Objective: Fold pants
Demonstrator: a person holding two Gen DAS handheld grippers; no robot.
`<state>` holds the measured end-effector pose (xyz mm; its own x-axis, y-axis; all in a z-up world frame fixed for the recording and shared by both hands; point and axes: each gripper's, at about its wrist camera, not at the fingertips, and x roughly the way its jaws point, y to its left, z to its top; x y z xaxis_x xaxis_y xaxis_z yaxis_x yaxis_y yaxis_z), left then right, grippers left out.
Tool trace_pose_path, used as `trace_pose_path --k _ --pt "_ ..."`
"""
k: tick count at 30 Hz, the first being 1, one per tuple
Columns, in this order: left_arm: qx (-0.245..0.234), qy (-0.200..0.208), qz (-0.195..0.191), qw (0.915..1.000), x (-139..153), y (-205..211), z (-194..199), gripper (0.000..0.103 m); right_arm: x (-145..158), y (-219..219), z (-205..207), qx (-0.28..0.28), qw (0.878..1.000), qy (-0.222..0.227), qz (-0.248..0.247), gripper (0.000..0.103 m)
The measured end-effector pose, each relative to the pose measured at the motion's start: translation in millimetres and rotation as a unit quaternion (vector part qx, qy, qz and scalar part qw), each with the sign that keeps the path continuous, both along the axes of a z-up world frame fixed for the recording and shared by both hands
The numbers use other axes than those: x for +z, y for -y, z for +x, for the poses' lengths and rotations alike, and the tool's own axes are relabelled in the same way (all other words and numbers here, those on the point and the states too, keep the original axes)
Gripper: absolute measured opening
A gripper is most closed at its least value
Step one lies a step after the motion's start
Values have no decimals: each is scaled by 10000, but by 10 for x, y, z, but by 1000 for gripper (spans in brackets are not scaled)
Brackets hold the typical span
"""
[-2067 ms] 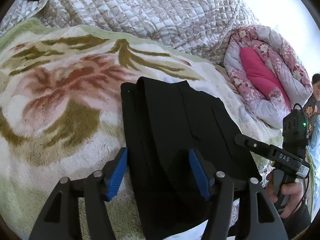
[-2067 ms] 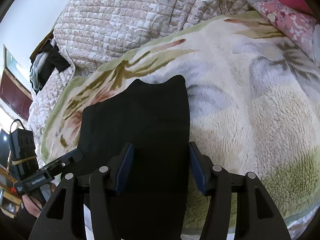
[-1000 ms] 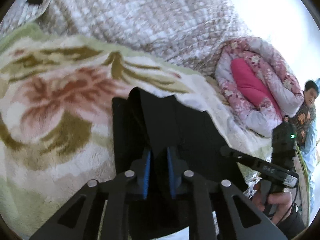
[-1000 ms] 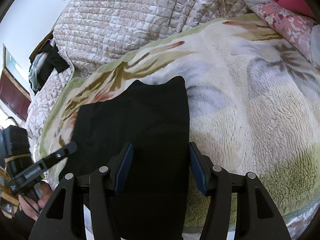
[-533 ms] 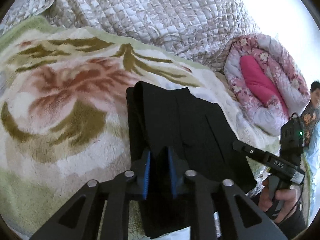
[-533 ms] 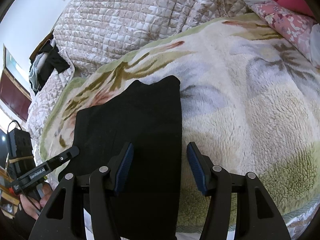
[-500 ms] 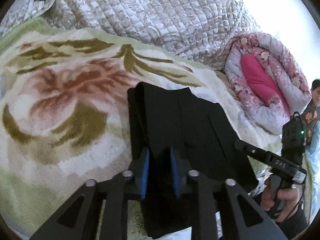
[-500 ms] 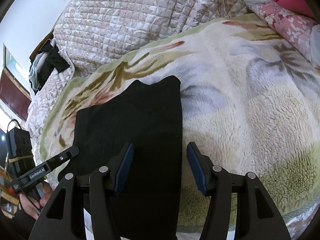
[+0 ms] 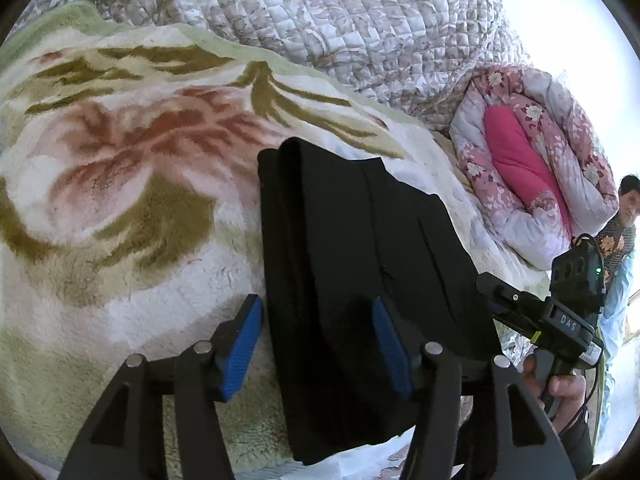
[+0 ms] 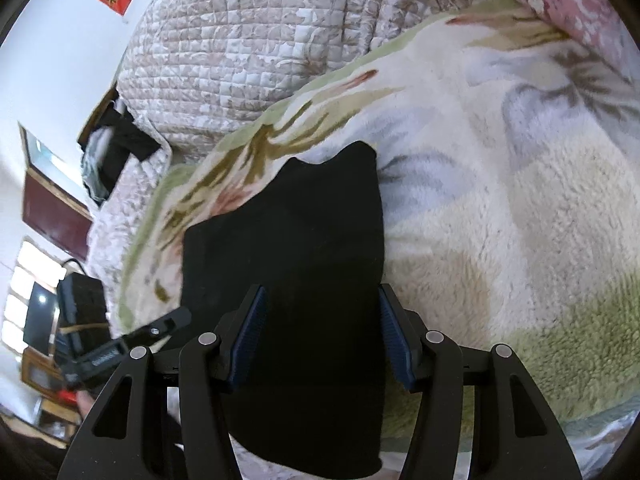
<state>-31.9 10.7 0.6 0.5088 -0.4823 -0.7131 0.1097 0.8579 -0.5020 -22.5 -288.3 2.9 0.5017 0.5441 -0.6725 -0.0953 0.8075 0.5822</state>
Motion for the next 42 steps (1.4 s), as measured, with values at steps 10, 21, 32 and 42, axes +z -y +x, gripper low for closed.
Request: trace_pose_path --k 10,21,32,42 --pt "-37 199 188 9996 -9 133 -13 56 -33 -86 7 125 9998 -40 -170 38" --pt "64 205 30 9998 -8 137 53 45 -104 -101 101 30 9999 -67 -108 34" --pt "19 574 575 9967 243 289 -41 28 155 -199 -8 23 9984 378 -428 17" --pt "-213 843 908 9921 513 348 15 24 561 -503 105 306 9948 836 -491 16"
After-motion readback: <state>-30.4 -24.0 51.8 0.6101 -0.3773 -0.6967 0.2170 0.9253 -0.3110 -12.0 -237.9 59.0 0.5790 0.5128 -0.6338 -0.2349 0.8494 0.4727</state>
